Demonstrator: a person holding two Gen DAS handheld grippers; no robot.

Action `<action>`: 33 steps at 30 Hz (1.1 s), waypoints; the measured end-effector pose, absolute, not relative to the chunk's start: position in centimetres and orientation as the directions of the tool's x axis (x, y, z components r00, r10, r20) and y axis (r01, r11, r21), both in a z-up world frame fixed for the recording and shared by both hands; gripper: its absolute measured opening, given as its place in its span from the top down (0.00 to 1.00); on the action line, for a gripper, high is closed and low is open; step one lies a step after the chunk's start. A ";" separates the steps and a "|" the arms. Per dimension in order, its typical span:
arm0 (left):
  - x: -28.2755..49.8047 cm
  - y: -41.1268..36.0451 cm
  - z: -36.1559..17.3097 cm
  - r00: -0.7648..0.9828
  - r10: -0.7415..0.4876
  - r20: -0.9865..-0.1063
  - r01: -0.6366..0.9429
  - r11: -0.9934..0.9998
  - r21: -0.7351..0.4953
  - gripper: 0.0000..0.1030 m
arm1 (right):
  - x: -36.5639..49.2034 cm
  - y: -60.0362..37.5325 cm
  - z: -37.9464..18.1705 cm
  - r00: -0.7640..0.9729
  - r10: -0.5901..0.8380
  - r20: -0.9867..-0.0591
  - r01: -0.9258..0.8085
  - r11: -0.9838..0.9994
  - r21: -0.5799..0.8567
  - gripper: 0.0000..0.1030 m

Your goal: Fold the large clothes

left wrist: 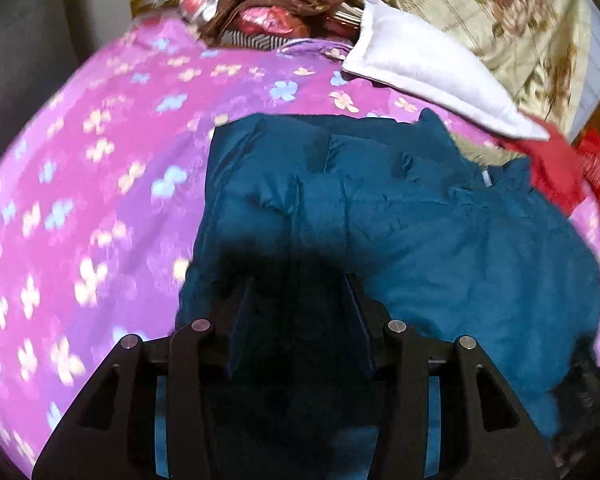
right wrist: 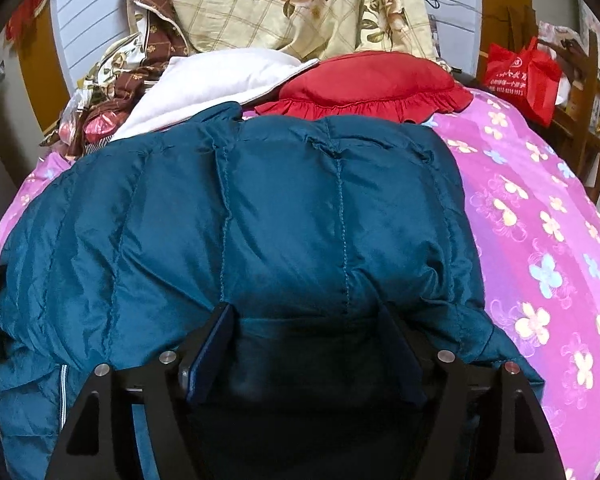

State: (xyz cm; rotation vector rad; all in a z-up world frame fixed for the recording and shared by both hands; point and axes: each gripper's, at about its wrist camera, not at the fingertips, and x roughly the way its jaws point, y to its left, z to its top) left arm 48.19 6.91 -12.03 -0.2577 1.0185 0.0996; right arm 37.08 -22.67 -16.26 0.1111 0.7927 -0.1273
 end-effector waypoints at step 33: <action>15.9 13.4 -11.8 0.589 0.179 -0.788 -0.212 0.975 0.064 0.49 | 5.1 -30.5 -16.1 0.671 0.018 -0.742 0.264 0.928 0.262 0.30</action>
